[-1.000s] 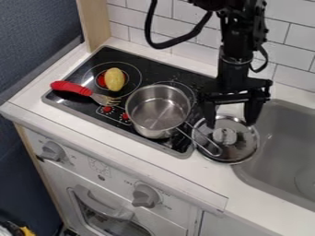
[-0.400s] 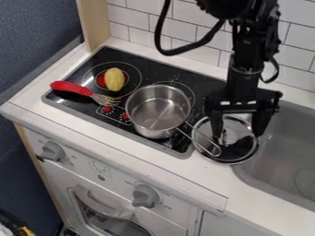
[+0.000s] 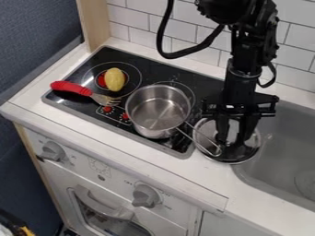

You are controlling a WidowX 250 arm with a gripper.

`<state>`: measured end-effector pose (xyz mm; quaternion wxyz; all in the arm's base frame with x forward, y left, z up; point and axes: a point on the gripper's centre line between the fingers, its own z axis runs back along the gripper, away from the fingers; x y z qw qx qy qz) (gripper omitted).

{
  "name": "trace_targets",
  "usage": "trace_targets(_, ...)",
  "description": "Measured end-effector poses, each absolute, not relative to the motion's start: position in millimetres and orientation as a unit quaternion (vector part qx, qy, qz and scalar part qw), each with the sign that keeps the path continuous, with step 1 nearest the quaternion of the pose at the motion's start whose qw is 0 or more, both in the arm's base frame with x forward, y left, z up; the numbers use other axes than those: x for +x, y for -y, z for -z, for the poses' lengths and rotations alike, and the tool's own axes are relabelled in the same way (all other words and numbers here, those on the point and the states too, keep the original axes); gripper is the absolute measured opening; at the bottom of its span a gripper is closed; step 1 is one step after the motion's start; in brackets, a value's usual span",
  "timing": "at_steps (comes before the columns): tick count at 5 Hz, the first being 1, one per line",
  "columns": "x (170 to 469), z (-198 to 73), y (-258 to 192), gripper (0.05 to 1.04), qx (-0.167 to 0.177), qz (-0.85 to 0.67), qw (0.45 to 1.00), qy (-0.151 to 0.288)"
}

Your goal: Move the silver lid on top of the silver pot

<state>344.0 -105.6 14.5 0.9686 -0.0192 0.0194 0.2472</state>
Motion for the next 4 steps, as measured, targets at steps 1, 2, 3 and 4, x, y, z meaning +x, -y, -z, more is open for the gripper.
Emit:
trace_targets(1,345.0,-14.3,104.1,0.224,-0.017,-0.25,0.968,-0.019)
trace_targets(2,344.8,-14.0,103.2,0.085,-0.016,-0.249,0.968,-0.02)
trace_targets(3,344.6,-14.0,102.8,0.056,-0.016,-0.25,0.968,-0.02)
trace_targets(4,346.3,-14.7,101.5,0.055,-0.022,-0.254,0.967,-0.021)
